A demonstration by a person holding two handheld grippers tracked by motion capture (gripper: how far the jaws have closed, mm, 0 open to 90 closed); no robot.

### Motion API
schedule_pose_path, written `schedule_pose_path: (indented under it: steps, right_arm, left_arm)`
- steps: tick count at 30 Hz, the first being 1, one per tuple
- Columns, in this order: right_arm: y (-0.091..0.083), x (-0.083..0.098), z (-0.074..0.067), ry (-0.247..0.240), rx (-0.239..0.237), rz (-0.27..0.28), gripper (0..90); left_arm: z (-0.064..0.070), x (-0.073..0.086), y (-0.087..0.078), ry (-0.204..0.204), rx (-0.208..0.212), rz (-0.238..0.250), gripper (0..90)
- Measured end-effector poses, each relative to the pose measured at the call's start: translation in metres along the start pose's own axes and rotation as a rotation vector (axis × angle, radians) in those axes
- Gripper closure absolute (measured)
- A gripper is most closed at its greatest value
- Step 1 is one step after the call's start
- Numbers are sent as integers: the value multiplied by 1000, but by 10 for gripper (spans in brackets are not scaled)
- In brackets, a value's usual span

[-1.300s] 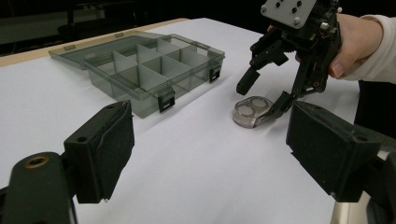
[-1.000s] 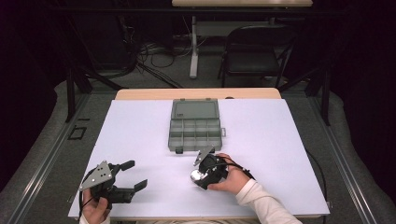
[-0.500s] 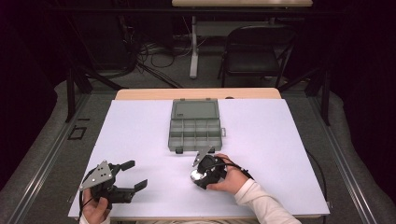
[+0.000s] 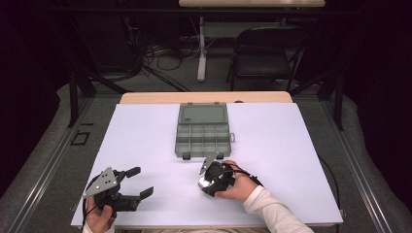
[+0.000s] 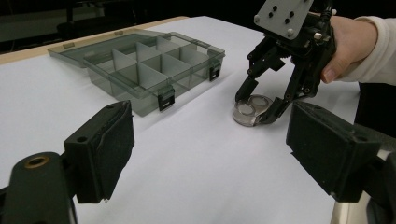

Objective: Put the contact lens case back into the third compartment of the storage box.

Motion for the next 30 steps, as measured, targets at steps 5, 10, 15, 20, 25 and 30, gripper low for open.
schedule_pose_path:
  steps: [5,10,15,20,25,30]
  right_arm:
    - [0,-1,-1,-18,4,-16,454]
    - [0,-2,-1,-29,5,-28,453]
    - [0,-2,0,-46,7,-52,450]
    - [0,-3,0,-46,2,-56,452]
    - [0,-3,0,-39,-9,-63,473]
    - [0,-3,-1,-40,-9,-67,485]
  left_arm:
    - [0,0,0,0,3,1,159]
    - [0,0,0,-1,2,1,159]
    - [0,0,0,-1,3,0,159]
    - [0,0,0,-1,3,0,159]
    - [0,0,1,-3,3,0,159]
    - [0,0,1,-3,4,-1,159]
Point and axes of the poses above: each handheld gripper's, and its own axes: y roughly forward along the jaws, x roughly out of its underside, z roughly to its right, the point moved 7 cm from there along y, roughly forward along the jaws, and after that the axes turned 12 degrees about x, right-handed, at the moved point
